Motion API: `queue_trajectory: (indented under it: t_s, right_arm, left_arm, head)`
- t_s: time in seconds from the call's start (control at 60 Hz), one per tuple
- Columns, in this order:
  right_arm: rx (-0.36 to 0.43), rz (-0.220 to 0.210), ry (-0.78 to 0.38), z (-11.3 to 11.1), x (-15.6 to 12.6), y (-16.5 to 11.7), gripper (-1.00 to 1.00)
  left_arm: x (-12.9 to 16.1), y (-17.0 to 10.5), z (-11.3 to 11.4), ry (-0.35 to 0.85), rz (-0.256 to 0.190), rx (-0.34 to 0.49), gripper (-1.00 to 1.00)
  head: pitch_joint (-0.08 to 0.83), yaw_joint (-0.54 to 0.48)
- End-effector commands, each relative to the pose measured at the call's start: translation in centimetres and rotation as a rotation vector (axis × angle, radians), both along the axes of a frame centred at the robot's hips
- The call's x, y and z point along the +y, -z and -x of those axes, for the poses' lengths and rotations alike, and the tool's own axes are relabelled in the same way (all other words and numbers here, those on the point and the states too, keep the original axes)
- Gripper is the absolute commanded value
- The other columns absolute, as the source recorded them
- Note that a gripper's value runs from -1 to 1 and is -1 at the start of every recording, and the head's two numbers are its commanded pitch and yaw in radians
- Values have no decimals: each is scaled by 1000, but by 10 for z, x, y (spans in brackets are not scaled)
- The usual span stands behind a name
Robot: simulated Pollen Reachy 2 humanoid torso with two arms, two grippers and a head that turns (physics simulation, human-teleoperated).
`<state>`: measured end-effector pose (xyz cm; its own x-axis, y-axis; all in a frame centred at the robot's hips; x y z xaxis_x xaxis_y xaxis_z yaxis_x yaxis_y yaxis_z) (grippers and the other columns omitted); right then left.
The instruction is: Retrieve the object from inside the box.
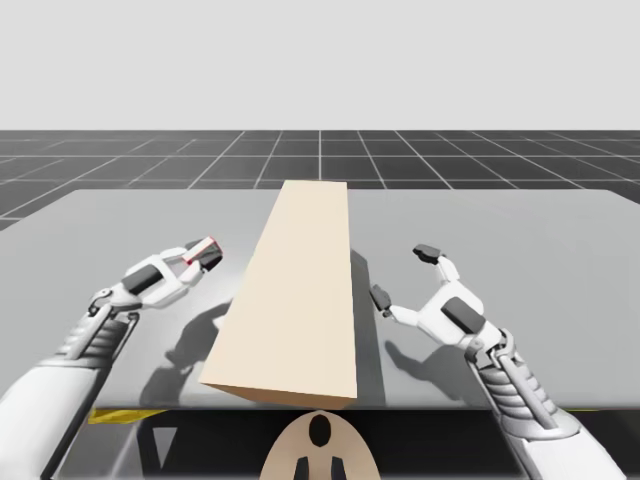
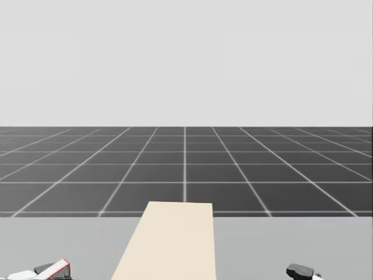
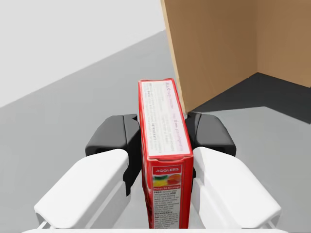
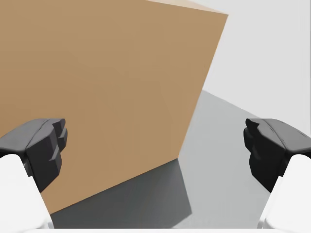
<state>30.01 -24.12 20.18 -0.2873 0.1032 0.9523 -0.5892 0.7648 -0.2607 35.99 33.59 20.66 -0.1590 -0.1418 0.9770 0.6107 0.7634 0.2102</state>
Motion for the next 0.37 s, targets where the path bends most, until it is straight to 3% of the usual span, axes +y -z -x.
queue_trajectory:
  t_s: [0.017, 0.2, 0.367]
  right_arm:
    - [2, -3, 2, -1, -2, 0, -1000]
    - [6, -3, 5, -1, -3, 0, -1000]
    - [8, 0, 2, -1, -4, 1, -1000]
  left_arm:
    - [17, -50, -6, -82, -11, -81, 1000]
    - [22, -107, -17, -134, -7, -144, 1000]
    - [8, -162, -26, -147, 5, -222, 1000]
  head:
    - [24, -9]
    - [28, -12]
    - [33, -15]
